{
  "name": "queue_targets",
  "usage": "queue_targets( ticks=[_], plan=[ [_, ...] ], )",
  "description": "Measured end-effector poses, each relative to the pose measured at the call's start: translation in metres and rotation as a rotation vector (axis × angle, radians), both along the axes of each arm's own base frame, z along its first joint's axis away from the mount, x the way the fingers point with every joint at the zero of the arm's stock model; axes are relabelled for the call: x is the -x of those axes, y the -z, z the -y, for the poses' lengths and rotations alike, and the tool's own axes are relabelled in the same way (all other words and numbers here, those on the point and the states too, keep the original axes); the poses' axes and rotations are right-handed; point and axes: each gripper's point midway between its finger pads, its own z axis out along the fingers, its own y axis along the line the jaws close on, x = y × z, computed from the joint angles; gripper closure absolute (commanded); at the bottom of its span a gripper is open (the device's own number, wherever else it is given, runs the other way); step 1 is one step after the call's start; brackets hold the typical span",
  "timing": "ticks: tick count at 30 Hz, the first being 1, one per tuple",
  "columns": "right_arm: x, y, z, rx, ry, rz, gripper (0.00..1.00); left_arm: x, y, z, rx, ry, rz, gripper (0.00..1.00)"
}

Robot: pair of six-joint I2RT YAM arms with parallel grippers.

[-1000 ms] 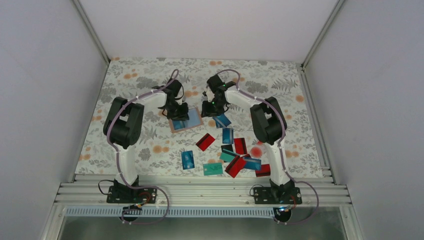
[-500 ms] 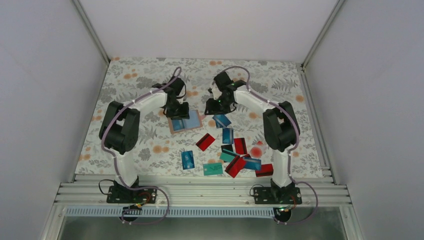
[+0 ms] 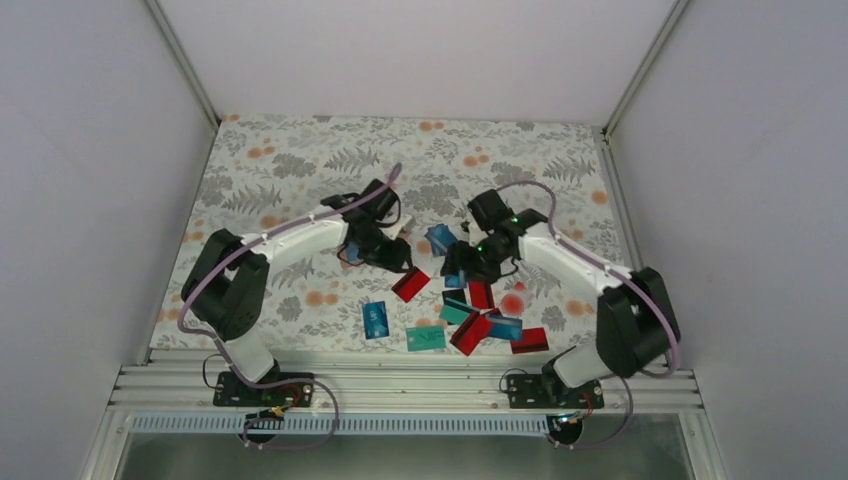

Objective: Put the credit cards into the card holder

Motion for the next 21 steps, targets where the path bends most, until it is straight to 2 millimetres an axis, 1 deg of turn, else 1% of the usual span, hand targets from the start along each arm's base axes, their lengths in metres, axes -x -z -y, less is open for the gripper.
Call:
queue_targets(
  ticks=[2,4,7,8,10,13,16,17,21],
  plan=[
    [0.016,-0.002,0.006,-0.025,0.034,-0.022,0.32,0.019,0.003,0.016,0.028,0.074,-0.015,0.55],
    [0.037,0.001,0.010,-0.069,0.079,-0.061,0.31,0.037,0.004,0.032,0.060,0.148,-0.022,0.55],
    [0.070,0.008,0.017,-0.123,0.150,-0.124,0.28,0.057,0.005,0.054,0.100,0.230,-0.030,0.56],
    [0.079,0.010,0.019,-0.138,0.174,-0.140,0.29,0.065,0.007,0.061,0.111,0.260,-0.034,0.56],
    [0.095,0.015,0.020,-0.174,0.213,-0.163,0.29,0.075,0.016,0.068,0.113,0.294,-0.048,0.57],
    [0.115,0.024,0.019,-0.218,0.259,-0.201,0.30,0.093,0.039,0.069,0.083,0.329,-0.091,0.58],
    [0.135,0.036,0.015,-0.235,0.288,-0.247,0.30,0.107,0.063,0.062,0.041,0.342,-0.140,0.58],
    [0.140,0.040,0.012,-0.237,0.296,-0.263,0.30,0.111,0.065,0.061,0.045,0.347,-0.154,0.59],
    [0.155,0.046,0.000,-0.247,0.313,-0.305,0.30,0.113,0.066,0.065,0.061,0.353,-0.150,0.60]
  ],
)
